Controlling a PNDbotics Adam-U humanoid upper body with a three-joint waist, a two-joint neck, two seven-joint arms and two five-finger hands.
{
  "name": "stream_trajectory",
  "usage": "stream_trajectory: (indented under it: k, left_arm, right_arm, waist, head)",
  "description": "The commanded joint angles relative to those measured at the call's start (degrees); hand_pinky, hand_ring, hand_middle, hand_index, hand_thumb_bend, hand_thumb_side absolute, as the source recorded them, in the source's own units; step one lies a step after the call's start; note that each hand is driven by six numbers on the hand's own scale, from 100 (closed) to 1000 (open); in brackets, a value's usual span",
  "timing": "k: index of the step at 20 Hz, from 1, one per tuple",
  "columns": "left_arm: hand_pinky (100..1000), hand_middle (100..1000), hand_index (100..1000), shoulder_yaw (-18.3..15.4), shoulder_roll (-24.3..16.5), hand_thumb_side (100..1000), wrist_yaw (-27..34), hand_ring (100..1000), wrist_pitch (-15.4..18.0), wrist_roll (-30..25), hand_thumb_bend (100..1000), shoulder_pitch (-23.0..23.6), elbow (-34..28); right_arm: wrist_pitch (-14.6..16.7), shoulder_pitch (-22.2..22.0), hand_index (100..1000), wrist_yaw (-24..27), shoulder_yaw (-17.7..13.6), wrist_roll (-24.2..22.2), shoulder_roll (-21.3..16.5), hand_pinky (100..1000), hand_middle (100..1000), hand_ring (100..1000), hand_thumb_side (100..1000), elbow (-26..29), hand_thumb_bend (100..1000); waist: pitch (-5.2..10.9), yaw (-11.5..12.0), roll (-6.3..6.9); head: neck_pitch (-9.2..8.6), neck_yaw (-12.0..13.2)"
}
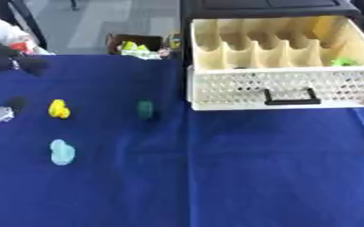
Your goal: Pick up objects from table and place into drawer.
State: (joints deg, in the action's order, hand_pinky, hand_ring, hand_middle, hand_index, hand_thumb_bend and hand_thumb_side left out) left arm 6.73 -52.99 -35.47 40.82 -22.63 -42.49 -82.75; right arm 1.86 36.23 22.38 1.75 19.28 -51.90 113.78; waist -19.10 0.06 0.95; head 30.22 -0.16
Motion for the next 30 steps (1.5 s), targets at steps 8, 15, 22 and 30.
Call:
stream_trajectory:
  k: [8,15,22,30]
  left_arm:
    - [681,586,844,3.07,-2.77,958,-7.31,642,6.37,-3.59,269,-2.62,3.68]
    - [689,610,982,4.93,-3.22,1000,-11.35,647,7.48,-0.06,414,-1.96,3.13]
    - [684,613,879,6.60,-3.59,979,-14.07,640,8.22,1.77,417,-1.04,2.34]
    - [627,724,998,8.33,-3.44,365,-14.11,679,8.69,4.01,284,0.18,2.67]
  right_arm:
    - [-0.64,0.47,692,0.95,-1.20,0.00,-0.18,746,488,619,1000,0.81,100]
    - [-1.08,0.38,688,1.41,-1.34,0.04,0.25,750,481,615,1000,0.81,100]
    - [-1.66,0.33,685,1.81,-1.37,-0.15,0.71,753,478,613,1000,0.81,100]
    - [-2.12,0.20,683,2.24,-1.56,-0.03,1.32,757,475,612,1000,0.81,100]
  waist:
    - [1.42,0.06,0.16]
    - [1.28,0.12,0.15]
    - [1.22,0.23,0.14]
    - [1.01,0.16,0.09]
  head:
    - [-0.34,0.23]
    - [-0.46,0.59]
    - [-0.63,0.70]
    - [-1.25,0.85]
